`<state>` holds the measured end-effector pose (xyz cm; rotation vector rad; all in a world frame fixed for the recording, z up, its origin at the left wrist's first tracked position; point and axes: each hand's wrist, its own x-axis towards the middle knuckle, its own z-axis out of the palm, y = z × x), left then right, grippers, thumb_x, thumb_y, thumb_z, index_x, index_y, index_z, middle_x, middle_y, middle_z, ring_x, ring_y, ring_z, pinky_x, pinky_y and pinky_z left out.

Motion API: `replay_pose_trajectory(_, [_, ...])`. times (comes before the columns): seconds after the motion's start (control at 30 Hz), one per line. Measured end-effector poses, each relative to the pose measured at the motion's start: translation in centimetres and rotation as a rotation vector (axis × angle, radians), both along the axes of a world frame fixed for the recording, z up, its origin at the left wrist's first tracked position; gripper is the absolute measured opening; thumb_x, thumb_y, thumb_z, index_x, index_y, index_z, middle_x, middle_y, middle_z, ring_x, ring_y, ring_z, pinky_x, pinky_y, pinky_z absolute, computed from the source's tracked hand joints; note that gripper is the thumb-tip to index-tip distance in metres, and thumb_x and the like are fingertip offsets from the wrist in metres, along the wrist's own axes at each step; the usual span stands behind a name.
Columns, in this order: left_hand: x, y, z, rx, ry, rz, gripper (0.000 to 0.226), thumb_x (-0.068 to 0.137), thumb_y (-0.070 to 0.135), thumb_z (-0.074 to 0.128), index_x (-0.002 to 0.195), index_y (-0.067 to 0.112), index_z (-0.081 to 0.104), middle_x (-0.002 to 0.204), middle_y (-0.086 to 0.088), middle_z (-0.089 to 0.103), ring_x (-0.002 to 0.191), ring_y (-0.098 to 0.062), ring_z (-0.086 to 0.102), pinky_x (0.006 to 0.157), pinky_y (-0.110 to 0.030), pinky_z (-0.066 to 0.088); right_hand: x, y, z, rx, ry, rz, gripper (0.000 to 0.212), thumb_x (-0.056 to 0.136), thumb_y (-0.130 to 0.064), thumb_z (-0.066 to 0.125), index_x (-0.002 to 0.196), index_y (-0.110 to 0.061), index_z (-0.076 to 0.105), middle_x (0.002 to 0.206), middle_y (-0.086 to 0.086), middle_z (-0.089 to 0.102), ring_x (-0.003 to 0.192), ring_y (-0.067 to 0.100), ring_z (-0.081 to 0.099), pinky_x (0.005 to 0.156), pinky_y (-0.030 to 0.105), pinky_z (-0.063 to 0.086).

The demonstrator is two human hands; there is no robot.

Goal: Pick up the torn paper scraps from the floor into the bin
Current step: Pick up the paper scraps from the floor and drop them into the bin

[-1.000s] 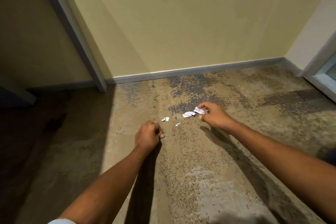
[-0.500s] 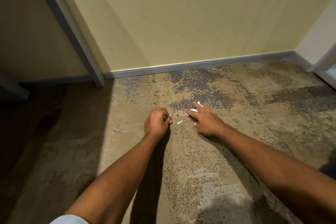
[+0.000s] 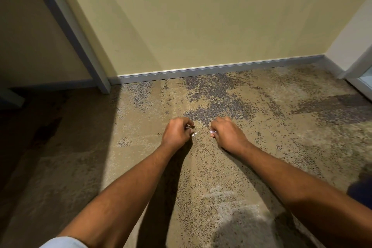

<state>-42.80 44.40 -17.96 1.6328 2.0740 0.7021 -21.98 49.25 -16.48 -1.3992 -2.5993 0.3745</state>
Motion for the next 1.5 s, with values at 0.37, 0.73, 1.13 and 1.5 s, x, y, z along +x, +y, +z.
replay_pose_trajectory(0.37, [2.2, -0.1, 0.6, -0.133, 0.165, -0.023, 0.012, 0.094, 0.009, 0.077, 0.091, 0.021, 0.076, 0.090, 0.006, 0.071, 0.081, -0.008, 0.065, 0.076, -0.027, 0.060, 1.2, -1.4, 0.4, -0.140, 0.112, -0.081, 0.022, 0.096, -0.005, 0.072, 0.080, -0.017, 0.062, 0.089, -0.009, 0.061, 0.086, 0.007, 0.060, 0.076, 0.025, 0.056])
replay_pose_trajectory(0.73, [2.2, -1.3, 2.9, -0.125, -0.226, 0.221, 0.011, 0.098, 0.007, 0.069, 0.091, 0.016, 0.072, 0.091, -0.004, 0.072, 0.084, -0.018, 0.070, 0.059, -0.026, 0.053, 3.7, -2.8, 3.0, -0.466, 0.363, -0.308, 0.020, 0.091, 0.008, 0.066, 0.089, -0.010, 0.073, 0.095, -0.002, 0.073, 0.088, 0.006, 0.070, 0.064, 0.013, 0.052])
replay_pose_trajectory(1.13, [10.8, -1.4, 14.0, 0.078, -0.770, 0.042, 0.006, 0.095, -0.001, 0.073, 0.094, 0.004, 0.075, 0.096, -0.014, 0.074, 0.072, -0.017, 0.071, 0.065, -0.030, 0.065, 6.3, -2.6, 16.1, -0.594, 0.717, -0.532, 0.010, 0.094, -0.002, 0.075, 0.103, -0.007, 0.075, 0.100, 0.018, 0.079, 0.067, 0.017, 0.063, 0.055, 0.030, 0.056])
replay_pose_trajectory(1.5, [24.3, -3.6, 26.8, 0.195, -0.945, -0.279, 0.006, 0.098, 0.003, 0.072, 0.092, 0.005, 0.072, 0.088, -0.014, 0.064, 0.075, -0.018, 0.065, 0.069, -0.026, 0.065, 21.7, -9.2, 32.1, -0.318, 0.635, -0.574, 0.024, 0.089, 0.002, 0.062, 0.095, -0.015, 0.078, 0.070, 0.001, 0.065, 0.063, 0.015, 0.056, 0.057, 0.026, 0.048])
